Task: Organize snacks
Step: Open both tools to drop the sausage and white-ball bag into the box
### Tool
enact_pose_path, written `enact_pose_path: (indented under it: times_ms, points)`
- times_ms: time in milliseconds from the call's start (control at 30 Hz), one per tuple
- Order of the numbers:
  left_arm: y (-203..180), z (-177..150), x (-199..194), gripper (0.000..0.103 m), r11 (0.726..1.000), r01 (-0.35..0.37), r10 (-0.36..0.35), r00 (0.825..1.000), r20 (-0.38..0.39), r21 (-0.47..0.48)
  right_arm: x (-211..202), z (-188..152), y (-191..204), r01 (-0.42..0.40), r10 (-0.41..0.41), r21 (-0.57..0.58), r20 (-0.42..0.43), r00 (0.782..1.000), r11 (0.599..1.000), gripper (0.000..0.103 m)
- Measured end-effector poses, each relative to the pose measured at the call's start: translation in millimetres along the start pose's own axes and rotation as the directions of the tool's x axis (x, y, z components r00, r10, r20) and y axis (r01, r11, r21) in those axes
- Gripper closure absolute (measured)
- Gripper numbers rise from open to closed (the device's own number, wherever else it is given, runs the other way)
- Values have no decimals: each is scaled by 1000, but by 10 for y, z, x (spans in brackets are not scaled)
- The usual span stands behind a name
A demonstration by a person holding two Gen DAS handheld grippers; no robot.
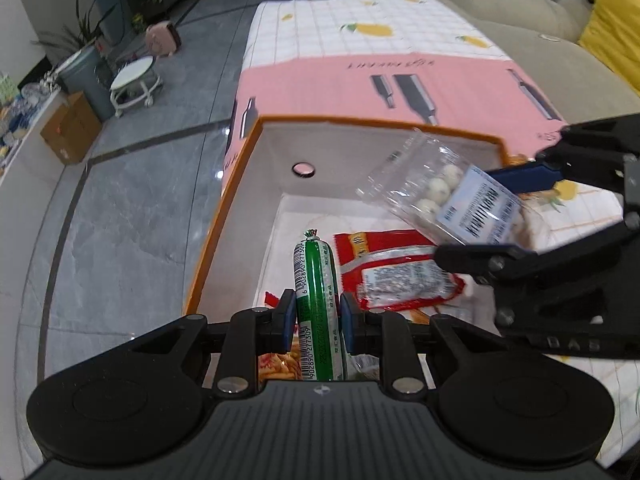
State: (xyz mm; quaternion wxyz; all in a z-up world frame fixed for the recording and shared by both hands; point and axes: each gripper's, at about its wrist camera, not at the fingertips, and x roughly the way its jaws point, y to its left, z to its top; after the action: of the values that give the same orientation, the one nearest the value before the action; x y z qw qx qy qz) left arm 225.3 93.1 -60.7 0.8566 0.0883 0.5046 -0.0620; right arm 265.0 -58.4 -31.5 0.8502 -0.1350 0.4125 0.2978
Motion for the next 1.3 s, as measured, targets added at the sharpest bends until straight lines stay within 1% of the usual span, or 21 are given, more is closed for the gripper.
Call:
enact_pose_path:
  times_ms: [133,267,333,433,633,900,967,1000,1067,1100,1133,1167,1233,1300]
  points:
    - [65,67,188,78,1000,-4,3,1000,-29,-22,239,1,35,23,-29,-112,-48,998,993,47]
    - [112,132,374,78,999,-20,18,998,-59,-32,415,27,145,37,-58,-232,-85,995,972,47]
    - [124,146,442,78,999,-28,26,997,-72,-28,511,26,170,32,-62,-265,-105,992,964,47]
    - [132,146,527,78,999,-31,29,996,-90,-16,648,14,198,43,-89,-310,-136,987,950,47]
    - [109,117,599,78,1000,-29,28,994,-109,-7,800,-14,232,43,-108,-354,-166,980,934,46]
    - [86,156,630,78,999,-36,37,991,-126,5,857,15,215,52,-122,-345,-183,976,937,45]
    - [98,160,602,77,999,-51,51,992,-116,1,841,37,209,54,-121,-342,-177,977,938,43]
    - [103,163,585,76,999,-55,54,992,-112,-2,821,53,207,59,-123,-340,-172,977,939,41]
    - [111,165,541,70,999,-51,50,993,-108,-8,746,54,219,60,-120,-331,-165,979,942,39]
    - [111,163,511,67,999,-49,48,993,-105,-9,723,68,216,60,-118,-324,-163,980,944,33]
    - [109,161,473,61,999,-48,47,994,-100,-10,697,80,214,59,-115,-317,-160,980,946,28]
    - [104,159,433,56,999,-50,49,995,-91,-9,681,82,218,59,-112,-312,-155,982,948,27]
    - [105,157,369,50,998,-56,55,996,-75,-7,624,85,212,58,-106,-302,-147,983,951,27]
    - [102,145,295,49,998,-61,61,996,-69,-4,549,91,216,58,-101,-294,-133,986,954,27]
